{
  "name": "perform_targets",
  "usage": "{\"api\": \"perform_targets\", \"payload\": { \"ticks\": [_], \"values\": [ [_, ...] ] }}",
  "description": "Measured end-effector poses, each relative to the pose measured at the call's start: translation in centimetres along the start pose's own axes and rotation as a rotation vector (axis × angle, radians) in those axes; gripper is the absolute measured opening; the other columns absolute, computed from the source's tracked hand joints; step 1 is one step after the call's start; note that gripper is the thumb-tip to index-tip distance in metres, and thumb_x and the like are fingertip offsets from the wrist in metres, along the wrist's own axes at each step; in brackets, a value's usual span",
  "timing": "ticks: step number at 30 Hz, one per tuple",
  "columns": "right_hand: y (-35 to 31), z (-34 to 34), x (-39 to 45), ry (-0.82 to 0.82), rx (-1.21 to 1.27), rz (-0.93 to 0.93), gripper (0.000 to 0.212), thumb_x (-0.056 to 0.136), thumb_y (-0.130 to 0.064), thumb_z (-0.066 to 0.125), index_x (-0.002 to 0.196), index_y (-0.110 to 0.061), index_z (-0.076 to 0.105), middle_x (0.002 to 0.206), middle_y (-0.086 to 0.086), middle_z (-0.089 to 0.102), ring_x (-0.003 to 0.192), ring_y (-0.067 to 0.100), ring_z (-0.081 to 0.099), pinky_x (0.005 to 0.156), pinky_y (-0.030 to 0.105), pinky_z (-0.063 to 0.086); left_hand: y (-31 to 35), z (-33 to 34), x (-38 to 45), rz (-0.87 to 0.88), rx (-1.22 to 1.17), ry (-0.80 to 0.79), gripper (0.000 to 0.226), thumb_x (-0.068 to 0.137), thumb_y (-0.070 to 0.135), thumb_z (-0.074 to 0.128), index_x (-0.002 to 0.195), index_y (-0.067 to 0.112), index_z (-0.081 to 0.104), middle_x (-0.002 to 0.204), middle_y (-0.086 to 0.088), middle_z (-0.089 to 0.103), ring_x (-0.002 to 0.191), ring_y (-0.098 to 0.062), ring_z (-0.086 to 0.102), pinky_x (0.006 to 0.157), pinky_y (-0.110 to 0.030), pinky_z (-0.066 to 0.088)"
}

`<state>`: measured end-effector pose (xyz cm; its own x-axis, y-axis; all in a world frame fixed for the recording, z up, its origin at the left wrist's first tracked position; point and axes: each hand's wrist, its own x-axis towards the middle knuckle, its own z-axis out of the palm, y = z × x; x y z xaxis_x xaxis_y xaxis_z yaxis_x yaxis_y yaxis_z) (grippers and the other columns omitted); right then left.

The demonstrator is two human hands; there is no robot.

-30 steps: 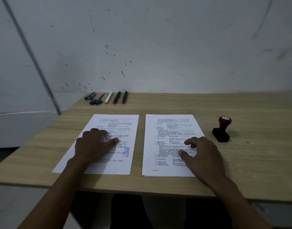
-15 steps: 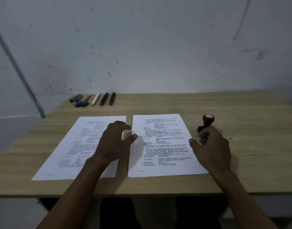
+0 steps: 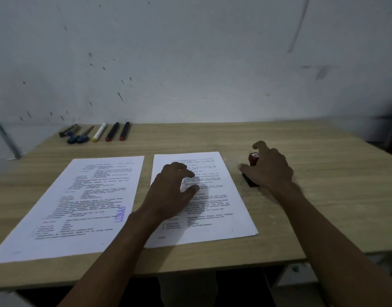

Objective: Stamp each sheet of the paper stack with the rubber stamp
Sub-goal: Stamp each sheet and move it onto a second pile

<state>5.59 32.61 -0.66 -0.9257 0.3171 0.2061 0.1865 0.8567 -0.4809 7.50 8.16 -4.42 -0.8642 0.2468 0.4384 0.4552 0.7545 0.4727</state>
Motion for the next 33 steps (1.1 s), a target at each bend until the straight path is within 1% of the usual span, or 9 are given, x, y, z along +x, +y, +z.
{"api": "perform_targets", "payload": {
  "ticks": [2,4,7,10,14,17,22,27,33],
  "values": [
    [0.1,0.2,0.3,-0.016,-0.032,-0.018,0.051,0.078,-0.049,0.070,0.119,-0.025,0.051,0.118,0.007,0.061,0.110,0.031,0.056,0.081,0.036,0.043,0.1,0.2,0.3,0.010,0.003,-0.004,0.036,0.083,0.035,0.071,0.114,0.017,0.067,0.128,-0.005,0.058,0.122,-0.020,0.049,0.102,-0.035,0.039],
    [0.2,0.4,0.5,-0.021,-0.075,-0.025,0.042,0.083,-0.044,0.067,0.116,-0.022,0.053,0.114,0.009,0.062,0.104,0.032,0.058,0.076,0.033,0.040,0.1,0.4,0.6,0.016,0.006,-0.017,0.036,0.083,0.035,0.070,0.114,0.017,0.067,0.128,-0.004,0.057,0.122,-0.020,0.048,0.100,-0.031,0.037],
    [0.3,0.4,0.6,-0.029,-0.134,-0.033,0.043,0.089,-0.041,0.062,0.123,-0.018,0.050,0.117,0.014,0.058,0.105,0.036,0.058,0.078,0.035,0.038,0.3,0.9,0.9,0.021,0.000,-0.034,0.036,0.083,0.035,0.070,0.115,0.018,0.067,0.130,-0.004,0.056,0.124,-0.020,0.047,0.101,-0.031,0.035],
    [0.1,-0.2,0.2,-0.006,-0.132,-0.045,0.042,0.092,-0.043,0.060,0.122,-0.015,0.047,0.116,0.015,0.059,0.105,0.037,0.059,0.083,0.039,0.044,0.6,1.3,1.2,0.017,0.001,-0.071,0.040,0.083,0.038,0.069,0.118,0.019,0.065,0.135,-0.003,0.053,0.128,-0.019,0.044,0.106,-0.036,0.036],
    [-0.5,-1.5,-1.2,0.066,-0.026,-0.138,0.035,0.092,-0.045,0.059,0.109,-0.017,0.046,0.098,0.008,0.060,0.088,0.032,0.059,0.074,0.037,0.045,0.8,1.6,1.4,0.050,0.018,-0.182,0.053,0.078,0.051,0.069,0.124,0.025,0.061,0.139,0.001,0.050,0.132,-0.017,0.040,0.108,-0.041,0.034],
    [-1.0,-1.8,-3.0,0.024,0.029,-0.219,0.032,0.091,-0.047,0.060,0.103,-0.022,0.044,0.091,0.001,0.058,0.082,0.025,0.058,0.074,0.039,0.050,0.9,1.9,1.1,0.055,0.030,-0.254,0.058,0.076,0.058,0.068,0.125,0.028,0.060,0.140,0.005,0.051,0.132,-0.014,0.039,0.109,-0.038,0.034],
    [-1.3,-0.9,-5.9,-0.026,0.036,-0.292,0.025,0.091,-0.047,0.058,0.096,-0.027,0.043,0.083,-0.006,0.060,0.074,0.018,0.058,0.065,0.036,0.048,0.9,2.3,0.4,0.066,0.002,-0.229,0.056,0.075,0.061,0.065,0.118,0.025,0.066,0.127,0.006,0.060,0.122,-0.013,0.049,0.102,-0.035,0.039],
    [-1.4,0.7,-7.4,-0.039,-0.014,-0.312,0.025,0.093,-0.044,0.056,0.099,-0.025,0.041,0.089,-0.002,0.062,0.079,0.022,0.058,0.066,0.035,0.046,0.5,2.8,0.3,0.050,0.023,-0.237,0.057,0.077,0.061,0.065,0.124,0.027,0.062,0.142,0.003,0.050,0.132,-0.015,0.041,0.110,-0.039,0.033],
    [-1.6,1.5,-7.9,-0.014,-0.071,-0.300,0.028,0.095,-0.042,0.054,0.106,-0.021,0.039,0.096,0.003,0.061,0.075,0.021,0.047,0.064,0.033,0.035,0.5,2.9,0.2,0.061,0.020,-0.220,0.056,0.078,0.059,0.065,0.124,0.026,0.062,0.142,0.002,0.051,0.132,-0.015,0.042,0.110,-0.037,0.032]
  ]
}}
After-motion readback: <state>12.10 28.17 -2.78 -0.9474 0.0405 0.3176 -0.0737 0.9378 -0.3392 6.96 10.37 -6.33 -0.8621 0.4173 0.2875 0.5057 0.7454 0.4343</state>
